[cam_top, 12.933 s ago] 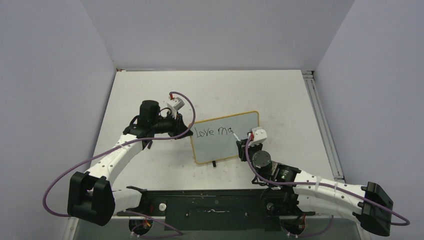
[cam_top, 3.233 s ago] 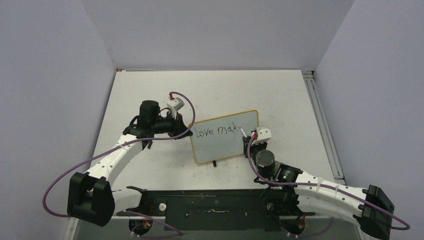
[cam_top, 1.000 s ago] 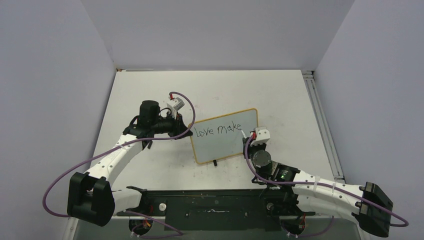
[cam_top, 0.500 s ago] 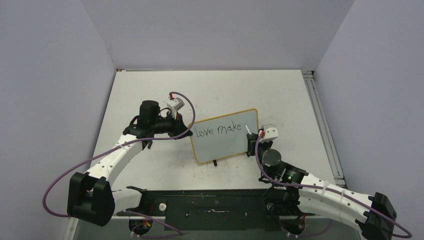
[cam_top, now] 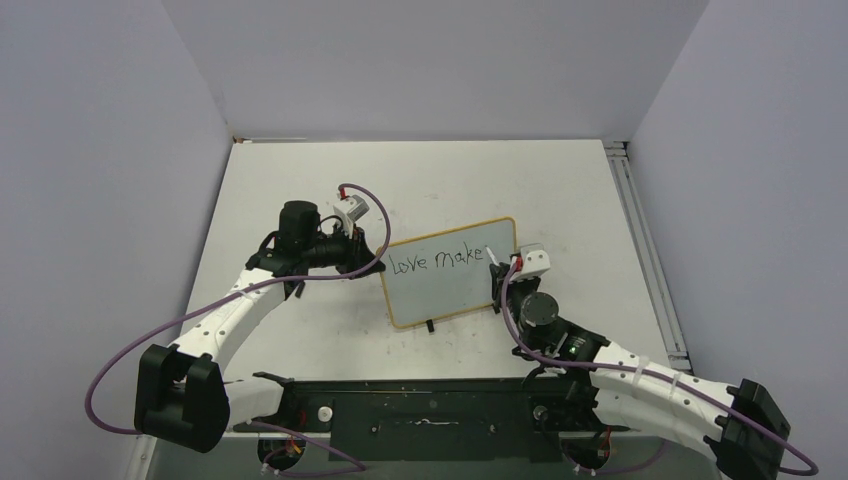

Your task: Write a sentence on the whiteboard

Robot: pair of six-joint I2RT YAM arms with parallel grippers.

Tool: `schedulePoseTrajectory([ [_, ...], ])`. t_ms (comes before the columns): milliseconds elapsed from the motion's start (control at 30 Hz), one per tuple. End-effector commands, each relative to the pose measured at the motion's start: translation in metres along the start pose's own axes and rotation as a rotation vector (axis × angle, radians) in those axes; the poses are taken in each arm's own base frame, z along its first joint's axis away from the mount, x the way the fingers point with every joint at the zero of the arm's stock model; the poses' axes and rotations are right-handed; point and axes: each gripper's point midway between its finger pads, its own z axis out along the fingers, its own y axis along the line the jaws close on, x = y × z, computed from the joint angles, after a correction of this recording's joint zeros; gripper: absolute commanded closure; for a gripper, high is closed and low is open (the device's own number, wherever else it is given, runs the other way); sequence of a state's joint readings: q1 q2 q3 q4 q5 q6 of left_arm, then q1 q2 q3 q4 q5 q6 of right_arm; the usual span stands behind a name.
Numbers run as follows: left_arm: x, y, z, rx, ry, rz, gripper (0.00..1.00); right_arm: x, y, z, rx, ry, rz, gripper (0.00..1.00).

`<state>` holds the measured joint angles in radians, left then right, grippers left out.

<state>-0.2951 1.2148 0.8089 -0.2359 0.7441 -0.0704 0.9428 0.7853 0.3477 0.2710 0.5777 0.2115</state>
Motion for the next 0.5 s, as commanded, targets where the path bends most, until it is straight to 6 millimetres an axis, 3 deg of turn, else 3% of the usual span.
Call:
schedulePoseTrajectory([
  [0, -0.015, -0.003, -0.004, -0.016, -0.028, 0.037, 1.0, -0.019, 0.001, 0.005, 0.007, -0.058, 0.033, 0.95],
  [467, -0.014, -0.003, -0.003, -0.013, -0.025, 0.034, 1.0, -0.003, 0.005, 0.01, -0.017, -0.002, 0.0, 0.95],
])
